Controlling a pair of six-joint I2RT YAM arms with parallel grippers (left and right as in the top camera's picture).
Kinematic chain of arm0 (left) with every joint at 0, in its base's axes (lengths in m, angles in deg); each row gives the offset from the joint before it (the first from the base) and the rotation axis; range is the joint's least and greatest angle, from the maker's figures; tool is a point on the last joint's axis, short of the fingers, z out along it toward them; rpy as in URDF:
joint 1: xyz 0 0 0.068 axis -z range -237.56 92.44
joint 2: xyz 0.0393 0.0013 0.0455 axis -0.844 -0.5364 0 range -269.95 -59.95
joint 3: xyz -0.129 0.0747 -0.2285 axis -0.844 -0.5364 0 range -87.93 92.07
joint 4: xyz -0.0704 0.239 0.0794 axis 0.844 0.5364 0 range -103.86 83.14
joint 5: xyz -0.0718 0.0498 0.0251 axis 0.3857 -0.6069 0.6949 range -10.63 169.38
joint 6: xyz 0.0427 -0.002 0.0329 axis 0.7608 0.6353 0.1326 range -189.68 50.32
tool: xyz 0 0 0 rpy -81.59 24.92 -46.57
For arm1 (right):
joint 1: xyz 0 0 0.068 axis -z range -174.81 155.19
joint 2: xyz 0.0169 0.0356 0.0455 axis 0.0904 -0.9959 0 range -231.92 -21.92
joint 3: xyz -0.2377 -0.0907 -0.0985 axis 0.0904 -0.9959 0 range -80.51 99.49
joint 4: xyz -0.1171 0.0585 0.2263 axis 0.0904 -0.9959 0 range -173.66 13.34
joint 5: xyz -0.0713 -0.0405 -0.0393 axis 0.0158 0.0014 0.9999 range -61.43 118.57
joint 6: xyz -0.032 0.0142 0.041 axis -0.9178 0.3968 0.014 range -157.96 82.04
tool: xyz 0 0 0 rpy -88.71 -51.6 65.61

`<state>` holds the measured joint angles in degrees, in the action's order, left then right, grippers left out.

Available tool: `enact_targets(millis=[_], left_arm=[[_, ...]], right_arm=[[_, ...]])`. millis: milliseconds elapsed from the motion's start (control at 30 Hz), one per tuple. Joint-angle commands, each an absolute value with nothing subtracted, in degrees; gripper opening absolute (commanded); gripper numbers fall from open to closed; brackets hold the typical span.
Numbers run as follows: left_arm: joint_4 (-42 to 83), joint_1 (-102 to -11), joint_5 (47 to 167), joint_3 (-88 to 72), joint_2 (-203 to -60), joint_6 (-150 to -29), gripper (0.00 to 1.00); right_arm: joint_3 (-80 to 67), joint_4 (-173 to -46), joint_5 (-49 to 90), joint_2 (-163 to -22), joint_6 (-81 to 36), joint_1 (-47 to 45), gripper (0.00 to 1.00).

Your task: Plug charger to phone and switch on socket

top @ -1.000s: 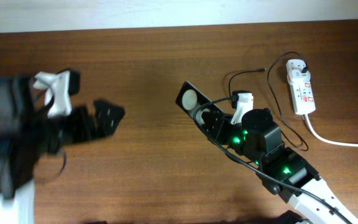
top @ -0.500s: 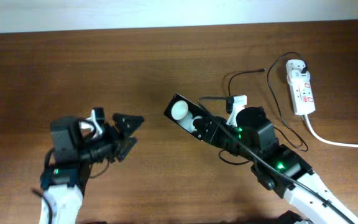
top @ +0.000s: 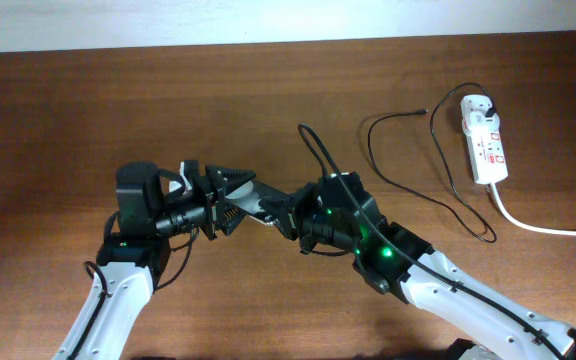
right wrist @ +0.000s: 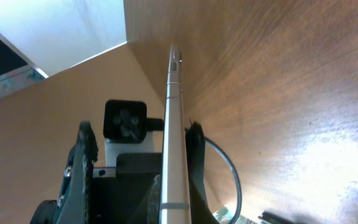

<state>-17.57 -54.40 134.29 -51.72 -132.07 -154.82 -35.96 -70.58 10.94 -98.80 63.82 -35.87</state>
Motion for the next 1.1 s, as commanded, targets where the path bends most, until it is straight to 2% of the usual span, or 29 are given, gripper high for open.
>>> enact_targets(millis=[0, 33, 233, 300, 400, 467, 567, 600, 700, 733, 900, 1067], left_arm=[[-17.94, -53.31, 130.51, -51.44, -132.05, -158.65, 0.48], [-17.96, -53.31, 130.29, -51.44, -132.05, -158.84, 0.39], [-17.92, -53.31, 126.57, -51.44, -132.05, -159.04, 0.05], [-17.92, -53.31, 125.39, -51.44, -132.05, -159.04, 0.00], [-17.74, -53.31, 124.89, -51.44, -132.05, -158.97, 0.00], [-17.65, -53.31, 124.48, -51.44, -132.05, -154.19, 0.00], [-13.89, -53.33, 123.78, -51.44, -132.07, -145.38, 0.00], [-10.70, -53.33, 122.01, -51.44, -132.07, -142.12, 0.00], [-8.43, -54.07, 120.08, -51.44, -132.05, -132.11, 0.00], [-8.63, -55.30, 120.13, -51.42, -132.07, -129.05, 0.00], [-13.89, -63.32, 125.59, -51.40, -132.27, -128.29, 0.00], [-17.81, -63.71, 137.81, -51.40, -135.04, -128.22, 0.00]], right_arm=[[-35.24, -68.02, 9.69, -98.47, 66.37, -36.85, 0.04], [-35.24, -67.89, 9.67, -98.47, 67.57, -36.85, 0.04], [-35.24, -67.84, 9.45, -98.47, 67.60, -36.85, 0.04], [-35.24, -67.84, 9.45, -98.47, 67.57, -36.85, 0.04], [-35.24, -67.93, 9.47, -98.47, 67.31, -36.85, 0.07], [-35.24, -68.02, 9.56, -98.47, 67.25, -36.79, 0.25], [-35.24, -68.32, 12.80, -98.47, 57.08, -36.74, 0.54], [-35.24, -68.32, 13.08, -98.47, 54.72, -36.74, 0.58], [-35.24, -70.71, 15.79, -98.47, 43.38, -36.74, 0.81], [-35.24, -74.79, 17.23, -98.47, 39.64, -36.74, 0.99], [-35.24, -88.08, 26.85, -98.47, 38.72, -36.74, 0.99], [-35.24, -94.75, 41.60, -98.47, 37.76, -36.72, 0.99]])
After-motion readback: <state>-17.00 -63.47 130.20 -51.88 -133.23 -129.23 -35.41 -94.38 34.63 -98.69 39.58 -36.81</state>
